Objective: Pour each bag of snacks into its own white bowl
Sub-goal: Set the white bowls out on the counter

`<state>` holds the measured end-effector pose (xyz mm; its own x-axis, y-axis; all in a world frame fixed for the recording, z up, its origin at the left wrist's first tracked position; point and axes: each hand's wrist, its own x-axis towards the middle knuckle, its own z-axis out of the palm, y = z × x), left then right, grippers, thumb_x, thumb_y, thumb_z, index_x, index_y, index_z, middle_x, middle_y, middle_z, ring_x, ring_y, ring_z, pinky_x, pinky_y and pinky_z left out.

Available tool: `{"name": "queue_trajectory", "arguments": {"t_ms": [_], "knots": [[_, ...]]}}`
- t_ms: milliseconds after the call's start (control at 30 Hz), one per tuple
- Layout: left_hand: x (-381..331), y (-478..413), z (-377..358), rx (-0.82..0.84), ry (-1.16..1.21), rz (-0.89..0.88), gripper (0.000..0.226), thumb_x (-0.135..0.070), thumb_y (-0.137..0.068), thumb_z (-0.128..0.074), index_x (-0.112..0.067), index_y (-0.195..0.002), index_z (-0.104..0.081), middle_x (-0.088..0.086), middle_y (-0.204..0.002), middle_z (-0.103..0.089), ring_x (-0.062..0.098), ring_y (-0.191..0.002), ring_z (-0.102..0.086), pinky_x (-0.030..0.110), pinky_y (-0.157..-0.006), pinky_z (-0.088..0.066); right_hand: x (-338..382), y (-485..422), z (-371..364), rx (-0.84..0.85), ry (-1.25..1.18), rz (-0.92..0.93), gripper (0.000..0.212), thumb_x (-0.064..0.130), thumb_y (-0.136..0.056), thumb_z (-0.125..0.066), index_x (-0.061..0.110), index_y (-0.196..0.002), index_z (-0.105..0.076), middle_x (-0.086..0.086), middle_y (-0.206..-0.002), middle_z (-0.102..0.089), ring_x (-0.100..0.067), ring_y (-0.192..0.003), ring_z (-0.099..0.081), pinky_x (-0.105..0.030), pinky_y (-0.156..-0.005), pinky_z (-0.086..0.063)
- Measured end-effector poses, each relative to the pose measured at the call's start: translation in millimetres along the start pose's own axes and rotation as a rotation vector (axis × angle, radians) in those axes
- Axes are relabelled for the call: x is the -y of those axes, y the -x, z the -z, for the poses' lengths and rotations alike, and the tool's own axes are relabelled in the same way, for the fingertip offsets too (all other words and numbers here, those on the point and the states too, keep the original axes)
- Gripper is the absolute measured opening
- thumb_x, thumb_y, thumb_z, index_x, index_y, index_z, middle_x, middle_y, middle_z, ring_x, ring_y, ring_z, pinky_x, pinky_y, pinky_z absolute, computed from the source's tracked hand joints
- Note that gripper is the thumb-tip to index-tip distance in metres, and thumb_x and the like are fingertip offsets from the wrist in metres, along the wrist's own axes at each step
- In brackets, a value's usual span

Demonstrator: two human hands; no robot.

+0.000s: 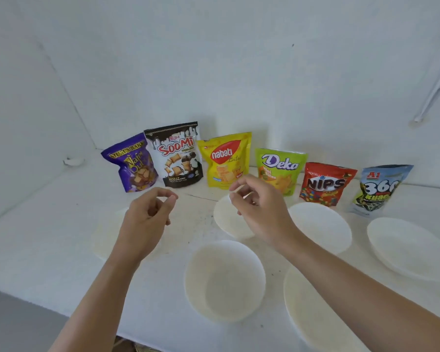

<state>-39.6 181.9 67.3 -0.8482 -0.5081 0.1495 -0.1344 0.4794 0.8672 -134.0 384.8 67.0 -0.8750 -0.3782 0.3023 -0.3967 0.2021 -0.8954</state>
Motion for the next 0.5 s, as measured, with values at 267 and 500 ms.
{"name": "queue_trajectory", "arguments": {"t_ms": [267,500], "knots": [[106,-30,90,-0.208,-0.192,0.107,0.013,-0.023,-0.095,-0.066,-0.035,-0.099,-0.067,-0.002,-0.110,-0.058,0.016,-0.111,-0.056,0.031,-0.085,-0.045,-14,-34,-142,0.186,0.048,-0.148,0.012,0.020,-0.090,-0.067,0.029,-0.098,-0.067,0.003,-0.108,-0.061,-0.012,-0.102,-0.056,-0.025,-0.083,-0.040],[171,-45,110,0.096,-0.205,0.382,0.026,-0.035,-0.094,-0.065,-0.044,-0.117,-0.057,0.003,-0.128,-0.052,0.015,-0.105,-0.059,0.039,-0.097,-0.050,-26,-48,-221,0.414,0.176,-0.303,0.032,0.030,-0.095,-0.062,0.034,-0.127,-0.060,0.002,-0.126,-0.047,-0.013,-0.110,-0.051,-0.019,-0.078,-0.036]]}}
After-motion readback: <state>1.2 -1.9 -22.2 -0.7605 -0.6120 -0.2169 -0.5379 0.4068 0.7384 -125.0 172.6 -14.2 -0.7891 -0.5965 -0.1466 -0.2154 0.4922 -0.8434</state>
